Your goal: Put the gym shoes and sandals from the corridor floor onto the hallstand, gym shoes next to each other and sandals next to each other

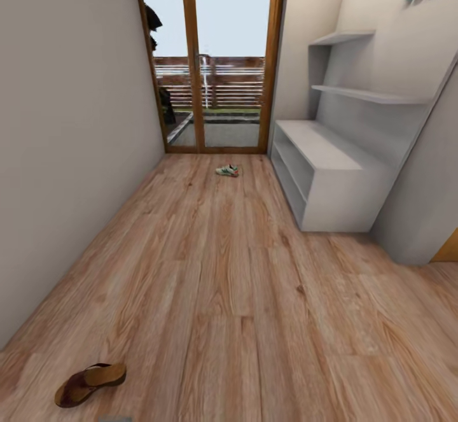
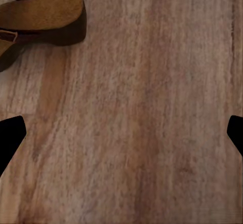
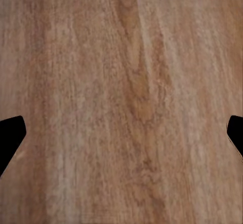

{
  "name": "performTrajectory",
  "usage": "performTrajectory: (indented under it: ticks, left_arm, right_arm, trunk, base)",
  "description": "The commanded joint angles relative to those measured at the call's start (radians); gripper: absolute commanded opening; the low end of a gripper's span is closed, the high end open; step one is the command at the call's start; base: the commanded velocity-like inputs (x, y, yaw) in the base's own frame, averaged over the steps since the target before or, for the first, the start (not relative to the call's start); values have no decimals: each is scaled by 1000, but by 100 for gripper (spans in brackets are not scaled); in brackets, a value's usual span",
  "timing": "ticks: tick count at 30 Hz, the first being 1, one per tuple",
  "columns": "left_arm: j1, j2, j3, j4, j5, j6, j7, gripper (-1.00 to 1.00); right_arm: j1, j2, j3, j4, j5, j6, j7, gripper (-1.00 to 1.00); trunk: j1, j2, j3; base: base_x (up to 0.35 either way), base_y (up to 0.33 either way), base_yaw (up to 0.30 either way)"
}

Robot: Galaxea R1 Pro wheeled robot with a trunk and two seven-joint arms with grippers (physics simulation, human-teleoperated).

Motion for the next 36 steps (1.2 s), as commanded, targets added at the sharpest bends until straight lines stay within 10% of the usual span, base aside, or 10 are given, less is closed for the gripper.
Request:
performTrajectory:
  ticks: [1, 36]
  left_arm:
    - [0, 0, 1, 1, -1, -3, 1, 100]
    - [0, 0, 1, 1, -1, -3, 1, 100]
  right_arm:
    - [-1, 0, -1, 1, 0, -3, 1, 100]
    - [-1, 0, 0, 2, 0, -3, 1, 100]
  trunk:
    - [0, 0, -1]
    - [0, 0, -1]
  base:
    - [338, 0, 0]
    - [325, -81, 16]
